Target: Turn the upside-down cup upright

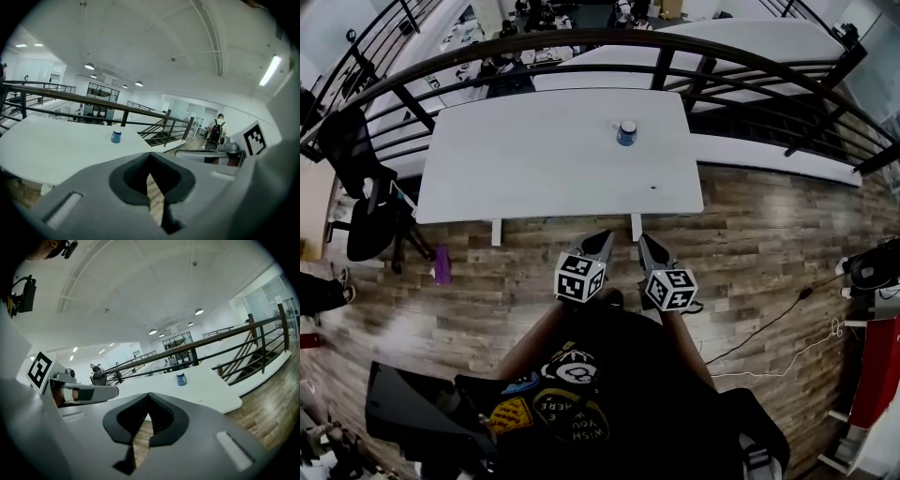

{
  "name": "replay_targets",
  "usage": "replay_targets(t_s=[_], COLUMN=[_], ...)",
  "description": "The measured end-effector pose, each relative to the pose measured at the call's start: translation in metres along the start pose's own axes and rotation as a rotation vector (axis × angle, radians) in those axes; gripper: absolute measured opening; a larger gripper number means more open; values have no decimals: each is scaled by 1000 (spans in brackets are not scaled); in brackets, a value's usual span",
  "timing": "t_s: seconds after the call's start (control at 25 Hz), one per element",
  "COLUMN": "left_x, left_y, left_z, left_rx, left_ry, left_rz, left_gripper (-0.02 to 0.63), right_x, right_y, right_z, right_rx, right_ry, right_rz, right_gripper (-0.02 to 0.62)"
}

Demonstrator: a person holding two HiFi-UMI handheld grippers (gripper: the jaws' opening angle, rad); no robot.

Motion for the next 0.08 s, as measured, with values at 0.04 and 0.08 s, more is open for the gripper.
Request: replay_targets(t_s=[0.04, 0.08], left_x=[1, 2], left_y=[0, 1], left_z=[1, 2], left_rx=[-1, -1], left_ry=[4, 8], left_rz=[-1, -3], left_gripper=[5, 5], right_x=[0, 0], right_y=[-1, -2], right_z=[1, 2], right_rx=[-3, -5], right_ry=[4, 8], right_rz=[2, 5], right_gripper=[2, 2])
Point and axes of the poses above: the fingertips, and each gripper's own axes: y backward along the fingers, z to its left, x out of its underside, the point moved 7 cm from there along y, backward along the fingers, and after that the axes turned 15 degrees about z, right-handed, at the moved point
